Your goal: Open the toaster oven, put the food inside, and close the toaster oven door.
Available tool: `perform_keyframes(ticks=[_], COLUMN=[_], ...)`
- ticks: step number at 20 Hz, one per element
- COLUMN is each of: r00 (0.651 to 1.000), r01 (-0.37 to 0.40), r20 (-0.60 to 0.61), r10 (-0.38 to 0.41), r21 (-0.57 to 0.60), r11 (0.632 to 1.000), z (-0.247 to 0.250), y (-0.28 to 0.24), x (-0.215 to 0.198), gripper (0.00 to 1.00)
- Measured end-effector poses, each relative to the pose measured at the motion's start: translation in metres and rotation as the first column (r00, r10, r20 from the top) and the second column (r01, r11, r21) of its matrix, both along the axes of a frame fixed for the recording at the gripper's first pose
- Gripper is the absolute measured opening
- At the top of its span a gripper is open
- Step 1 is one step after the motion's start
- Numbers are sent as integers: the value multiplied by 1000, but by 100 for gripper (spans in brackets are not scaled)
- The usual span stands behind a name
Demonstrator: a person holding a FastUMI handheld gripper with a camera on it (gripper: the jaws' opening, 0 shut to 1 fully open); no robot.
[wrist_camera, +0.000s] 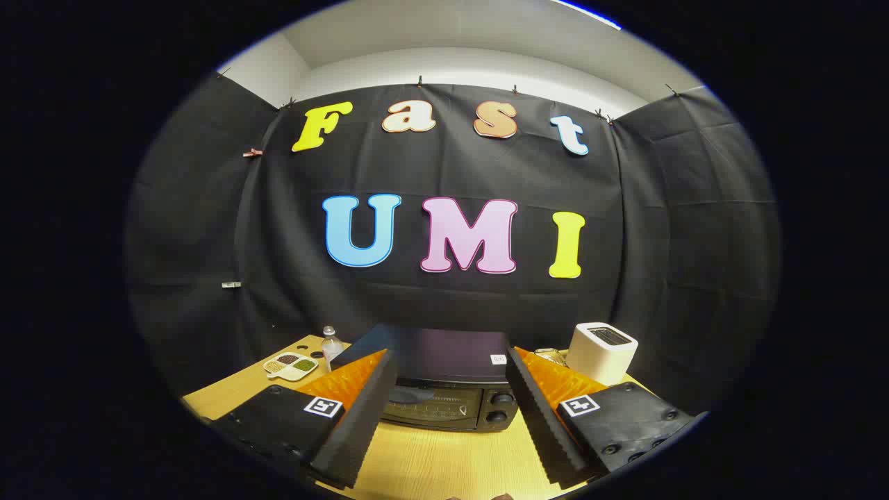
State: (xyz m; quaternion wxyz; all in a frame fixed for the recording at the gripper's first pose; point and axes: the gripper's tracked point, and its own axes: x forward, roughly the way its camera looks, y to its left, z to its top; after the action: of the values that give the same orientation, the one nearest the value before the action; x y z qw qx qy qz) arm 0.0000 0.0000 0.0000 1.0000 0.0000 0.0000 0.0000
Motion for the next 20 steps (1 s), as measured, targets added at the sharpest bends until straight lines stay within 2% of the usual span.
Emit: perform_keyframes(ticks=[20], r00=[998], r01=[-7], r20=[-66], r10=[7], r21=[-1], r11=[1000], z=[-20], y=[5], x=[7], gripper=[97])
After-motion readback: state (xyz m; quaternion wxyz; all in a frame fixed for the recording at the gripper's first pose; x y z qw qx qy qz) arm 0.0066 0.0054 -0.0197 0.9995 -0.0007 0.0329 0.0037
